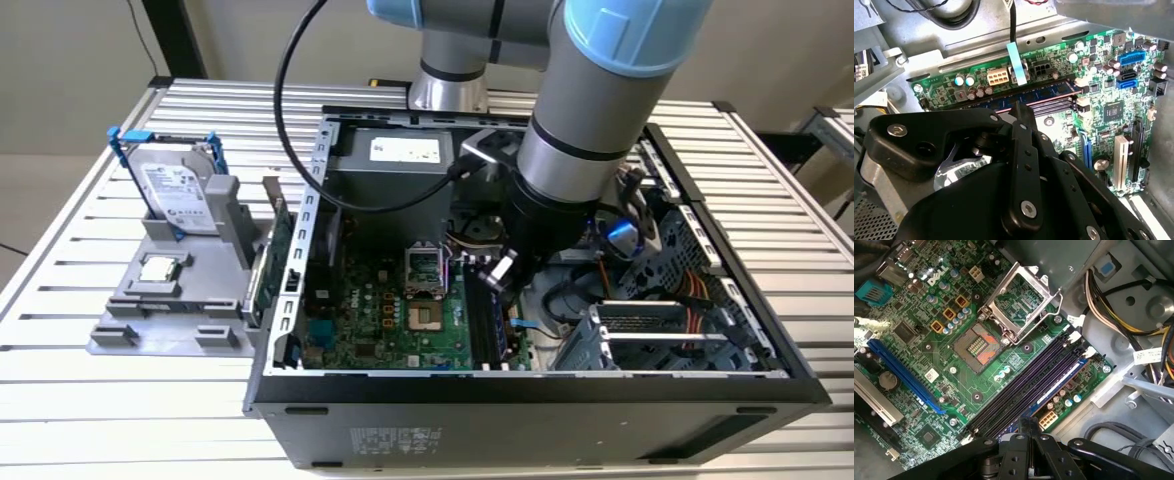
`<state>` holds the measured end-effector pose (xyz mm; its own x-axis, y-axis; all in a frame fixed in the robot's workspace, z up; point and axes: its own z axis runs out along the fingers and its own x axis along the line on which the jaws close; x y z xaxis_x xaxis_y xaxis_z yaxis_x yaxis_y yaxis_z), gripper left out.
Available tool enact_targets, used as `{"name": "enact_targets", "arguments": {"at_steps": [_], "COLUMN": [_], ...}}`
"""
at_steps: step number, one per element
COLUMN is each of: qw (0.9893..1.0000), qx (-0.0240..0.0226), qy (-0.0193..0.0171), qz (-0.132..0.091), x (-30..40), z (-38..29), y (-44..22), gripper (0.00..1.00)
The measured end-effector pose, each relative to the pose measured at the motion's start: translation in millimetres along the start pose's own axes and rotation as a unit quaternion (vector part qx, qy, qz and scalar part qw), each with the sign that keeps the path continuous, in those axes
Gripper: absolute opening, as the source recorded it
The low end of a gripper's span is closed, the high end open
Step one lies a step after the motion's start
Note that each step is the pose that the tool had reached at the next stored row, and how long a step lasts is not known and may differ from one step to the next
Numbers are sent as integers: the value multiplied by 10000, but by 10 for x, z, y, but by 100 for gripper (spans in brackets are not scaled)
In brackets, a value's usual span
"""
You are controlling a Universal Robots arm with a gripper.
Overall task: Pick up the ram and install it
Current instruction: 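Press down the ram until it locks into place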
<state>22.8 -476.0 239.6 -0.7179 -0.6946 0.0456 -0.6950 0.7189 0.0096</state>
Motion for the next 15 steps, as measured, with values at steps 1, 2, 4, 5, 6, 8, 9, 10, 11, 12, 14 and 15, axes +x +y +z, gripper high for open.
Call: {"name": "enact_targets", "arguments": {"at_steps": [1, 2, 4, 5, 6, 8, 9, 10, 11, 12, 14, 15], "qw": [10000, 10000, 10000, 9999, 9999, 9998, 9997, 9996, 9995, 9994, 9992, 9991], "qx": [1, 2, 4, 5, 6, 9, 11, 12, 14, 16, 18, 19], "qy": [0, 0, 0, 1, 1, 2, 2, 2, 3, 3, 4, 4], "qz": [-22, -46, -88, -110, -136, -208, -241, -275, -304, -335, -391, -420], "x": [0, 0, 0, 0, 0, 0, 0, 0, 0, 0, 0, 0], "z": [0, 0, 0, 0, 0, 0, 1, 1, 0, 0, 0, 0], "y": [0, 0, 0, 0, 0, 0, 0, 0, 0, 0, 0, 0], "gripper": [0, 0, 0, 0, 0, 0, 0, 0, 0, 0, 0, 0]}}
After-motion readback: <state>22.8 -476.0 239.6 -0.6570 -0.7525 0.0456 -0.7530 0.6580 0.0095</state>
